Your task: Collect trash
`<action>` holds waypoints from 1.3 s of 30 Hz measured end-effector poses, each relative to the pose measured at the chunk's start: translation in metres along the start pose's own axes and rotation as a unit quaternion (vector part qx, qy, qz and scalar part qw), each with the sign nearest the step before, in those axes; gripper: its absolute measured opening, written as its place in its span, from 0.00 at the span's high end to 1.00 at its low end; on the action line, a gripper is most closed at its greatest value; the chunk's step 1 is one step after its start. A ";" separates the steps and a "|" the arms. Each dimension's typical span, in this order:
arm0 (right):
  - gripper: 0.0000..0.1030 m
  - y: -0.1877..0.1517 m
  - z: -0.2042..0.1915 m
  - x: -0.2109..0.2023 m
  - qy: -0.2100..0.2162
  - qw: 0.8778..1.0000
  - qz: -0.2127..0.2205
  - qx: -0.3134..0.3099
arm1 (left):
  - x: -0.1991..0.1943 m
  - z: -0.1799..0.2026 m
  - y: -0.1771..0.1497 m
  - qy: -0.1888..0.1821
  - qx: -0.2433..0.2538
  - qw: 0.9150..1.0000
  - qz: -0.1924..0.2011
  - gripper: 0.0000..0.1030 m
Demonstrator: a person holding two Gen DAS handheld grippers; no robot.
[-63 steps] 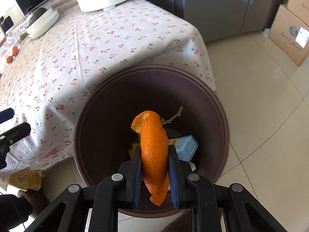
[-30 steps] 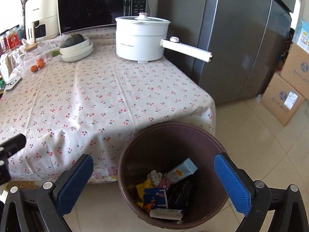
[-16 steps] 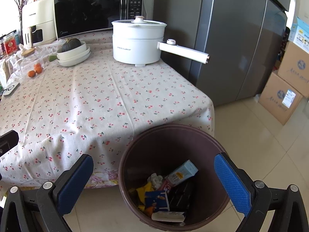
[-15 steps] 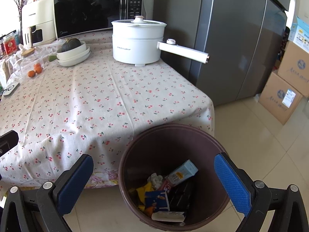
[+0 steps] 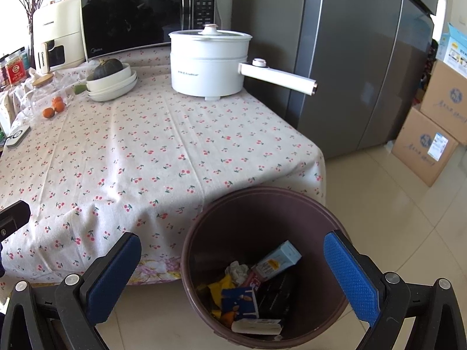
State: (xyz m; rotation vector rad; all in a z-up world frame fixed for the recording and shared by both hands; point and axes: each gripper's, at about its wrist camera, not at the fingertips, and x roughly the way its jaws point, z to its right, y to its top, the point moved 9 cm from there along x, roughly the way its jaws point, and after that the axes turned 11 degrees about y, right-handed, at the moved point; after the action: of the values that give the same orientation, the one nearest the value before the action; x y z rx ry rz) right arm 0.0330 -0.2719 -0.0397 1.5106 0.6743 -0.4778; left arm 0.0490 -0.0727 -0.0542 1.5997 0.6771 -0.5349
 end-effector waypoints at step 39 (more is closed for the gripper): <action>0.00 0.001 0.001 0.002 0.002 1.000 0.001 0.002 | 0.007 -0.006 -0.005 0.003 0.000 1.000 -0.016 0.13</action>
State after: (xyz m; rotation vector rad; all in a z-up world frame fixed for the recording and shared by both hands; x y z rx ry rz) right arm 0.0355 -0.2728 -0.0401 1.5168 0.6743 -0.4747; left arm 0.0501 -0.0659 -0.0621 1.5941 0.7080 -0.5527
